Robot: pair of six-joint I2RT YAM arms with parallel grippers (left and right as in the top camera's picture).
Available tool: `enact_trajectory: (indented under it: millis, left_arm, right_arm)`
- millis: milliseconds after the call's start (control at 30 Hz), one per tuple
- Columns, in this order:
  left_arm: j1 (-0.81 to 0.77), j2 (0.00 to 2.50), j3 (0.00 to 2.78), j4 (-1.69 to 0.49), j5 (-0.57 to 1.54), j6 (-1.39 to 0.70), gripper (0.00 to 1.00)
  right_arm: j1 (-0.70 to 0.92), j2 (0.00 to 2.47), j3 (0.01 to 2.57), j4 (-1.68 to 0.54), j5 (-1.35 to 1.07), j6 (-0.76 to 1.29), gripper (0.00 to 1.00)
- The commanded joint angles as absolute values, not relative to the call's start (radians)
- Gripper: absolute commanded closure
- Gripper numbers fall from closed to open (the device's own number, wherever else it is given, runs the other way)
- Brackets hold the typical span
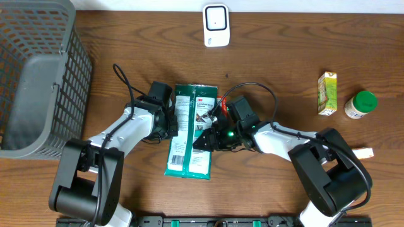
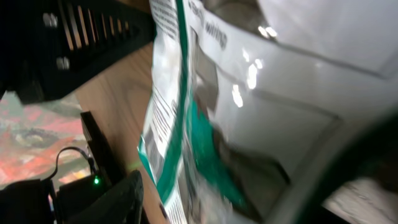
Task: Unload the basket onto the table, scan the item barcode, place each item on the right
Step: 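Release the left gripper and lift the package with the right gripper, then hold the 3M package barcode under the white scanner with the right gripper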
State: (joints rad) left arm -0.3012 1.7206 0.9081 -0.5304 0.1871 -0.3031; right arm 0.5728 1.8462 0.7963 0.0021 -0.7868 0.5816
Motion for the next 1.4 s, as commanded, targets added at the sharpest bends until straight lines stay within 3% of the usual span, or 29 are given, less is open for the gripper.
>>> enact_trajectory:
  millis: [0, 200, 267, 367, 533, 767, 1000, 1100, 1167, 1367]
  left_arm:
    - [-0.305, 1.769, 0.886, -0.545, 0.326, -0.315, 0.84]
    - [-0.305, 1.769, 0.886, -0.545, 0.411, -0.309, 0.85]
    - [-0.304, 1.769, 0.886, -0.545, 0.407, -0.303, 0.85]
    - [-0.304, 1.769, 0.887, -0.545, 0.407, -0.303, 0.85]
    - [-0.289, 1.719, 0.892, -0.545, 0.396, -0.305, 0.86]
    - [-0.238, 1.458, 0.894, -0.546, 0.284, -0.305, 0.85]
    - [-0.166, 1.254, 0.942, -0.635, 0.215, -0.311, 0.85]
    - [-0.117, 1.223, 0.997, -0.705, 0.214, -0.311, 0.84]
    - [-0.086, 1.218, 1.013, -0.714, 0.207, -0.311, 0.79]
    - [0.021, 1.225, 1.022, -0.714, 0.195, -0.379, 0.81]
  right_arm:
    - [0.617, 1.853, 0.770, 0.028, -0.698, 0.643, 0.45]
    - [0.639, 1.853, 0.770, 0.086, -0.697, 0.642, 0.52]
    - [0.639, 1.853, 0.770, 0.086, -0.698, 0.636, 0.64]
    - [0.639, 1.853, 0.770, 0.085, -0.713, 0.629, 0.99]
    - [0.637, 1.808, 0.770, 0.059, -0.728, 0.573, 0.99]
    - [0.635, 1.533, 0.770, -0.060, -0.586, 0.376, 0.99]
    - [0.596, 1.333, 0.773, -0.096, -0.632, 0.324, 0.99]
    - [0.557, 1.262, 0.799, -0.181, -0.633, 0.285, 0.99]
    - [0.545, 1.245, 0.821, -0.230, -0.621, 0.240, 0.99]
    - [0.537, 1.270, 1.075, -0.566, -0.473, 0.084, 0.99]
